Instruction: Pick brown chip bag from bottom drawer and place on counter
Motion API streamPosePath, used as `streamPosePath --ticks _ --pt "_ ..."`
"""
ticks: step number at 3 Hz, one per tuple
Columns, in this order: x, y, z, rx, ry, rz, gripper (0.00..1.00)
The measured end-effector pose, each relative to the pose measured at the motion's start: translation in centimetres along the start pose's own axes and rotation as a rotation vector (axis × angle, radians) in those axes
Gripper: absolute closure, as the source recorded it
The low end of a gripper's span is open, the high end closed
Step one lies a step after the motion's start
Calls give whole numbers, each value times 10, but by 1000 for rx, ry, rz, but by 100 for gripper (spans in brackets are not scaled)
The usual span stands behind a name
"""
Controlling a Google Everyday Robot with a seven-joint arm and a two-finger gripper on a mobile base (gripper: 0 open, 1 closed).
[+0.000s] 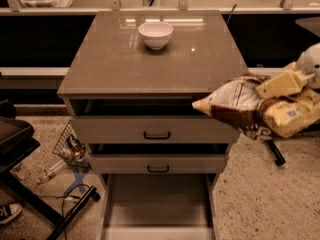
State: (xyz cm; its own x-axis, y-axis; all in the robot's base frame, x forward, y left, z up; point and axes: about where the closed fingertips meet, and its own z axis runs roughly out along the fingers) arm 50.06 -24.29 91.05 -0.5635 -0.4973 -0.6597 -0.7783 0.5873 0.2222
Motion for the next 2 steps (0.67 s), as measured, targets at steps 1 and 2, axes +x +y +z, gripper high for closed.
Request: streamPosePath --ticks 1,2 --pt "-52 -7 -14 25 -37 -64 100" --pt "-100 -24 -2 3 -60 -168 100"
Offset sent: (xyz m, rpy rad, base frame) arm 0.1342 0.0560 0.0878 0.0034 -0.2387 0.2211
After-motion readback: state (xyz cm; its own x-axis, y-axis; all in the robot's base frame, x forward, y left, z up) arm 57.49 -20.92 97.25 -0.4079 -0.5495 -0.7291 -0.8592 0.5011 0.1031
